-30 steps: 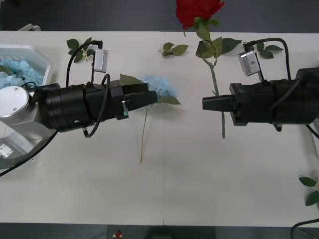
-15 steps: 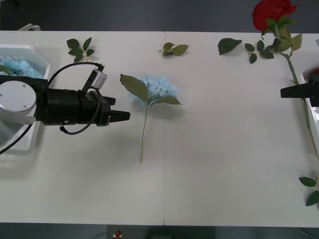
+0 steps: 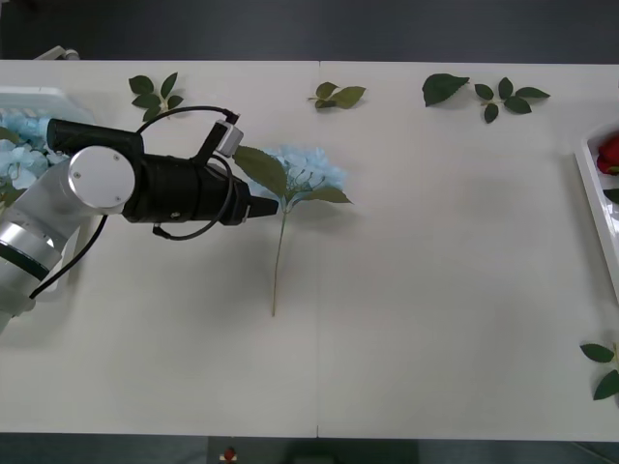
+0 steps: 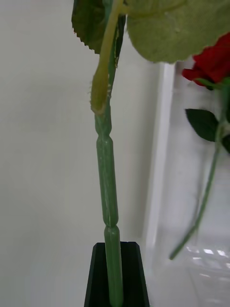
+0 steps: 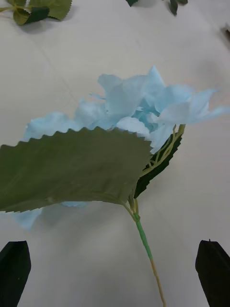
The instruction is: Put the red flowers into the right box and the blue flowers into the left box
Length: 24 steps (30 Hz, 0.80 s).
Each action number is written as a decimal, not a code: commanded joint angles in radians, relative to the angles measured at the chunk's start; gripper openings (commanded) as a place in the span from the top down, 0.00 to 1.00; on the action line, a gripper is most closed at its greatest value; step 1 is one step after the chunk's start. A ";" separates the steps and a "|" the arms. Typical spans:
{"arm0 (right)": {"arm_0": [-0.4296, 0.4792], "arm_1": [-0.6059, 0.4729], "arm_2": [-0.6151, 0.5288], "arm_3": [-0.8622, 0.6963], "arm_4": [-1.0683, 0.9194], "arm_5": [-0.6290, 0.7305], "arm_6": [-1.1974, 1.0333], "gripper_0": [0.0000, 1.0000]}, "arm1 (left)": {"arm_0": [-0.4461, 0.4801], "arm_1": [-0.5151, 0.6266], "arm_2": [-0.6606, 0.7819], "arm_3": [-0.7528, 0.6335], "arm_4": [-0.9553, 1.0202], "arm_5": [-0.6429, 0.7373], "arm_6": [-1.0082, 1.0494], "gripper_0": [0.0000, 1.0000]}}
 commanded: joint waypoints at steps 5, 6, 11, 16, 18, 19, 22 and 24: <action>-0.010 -0.033 -0.018 0.095 0.155 -0.066 -0.030 1.00 | 0.023 0.005 0.005 -0.172 -0.162 0.039 0.215 0.00; -0.009 -0.033 -0.016 0.108 0.158 -0.075 -0.029 1.00 | 0.023 0.005 -0.001 -0.182 -0.180 0.044 0.234 0.00; -0.010 -0.033 -0.016 0.194 0.184 -0.122 -0.024 1.00 | 0.035 0.002 -0.039 -0.230 -0.288 0.044 0.342 0.00; -0.010 -0.033 -0.018 0.236 0.244 -0.168 -0.027 1.00 | 0.038 -0.011 -0.085 -0.248 -0.404 0.044 0.451 0.00; -0.010 -0.032 -0.016 0.240 0.277 -0.182 -0.030 1.00 | 0.038 -0.031 -0.099 -0.248 -0.464 0.044 0.485 0.00; -0.010 -0.033 -0.018 0.245 0.287 -0.187 -0.032 1.00 | 0.038 -0.038 -0.103 -0.248 -0.493 0.044 0.500 0.00; -0.010 -0.032 -0.016 0.265 0.293 -0.205 -0.032 1.00 | 0.038 -0.071 -0.117 -0.242 -0.573 0.044 0.550 0.00; -0.009 -0.032 -0.016 0.271 0.294 -0.218 -0.032 1.00 | 0.038 -0.090 -0.119 -0.234 -0.608 0.044 0.569 0.00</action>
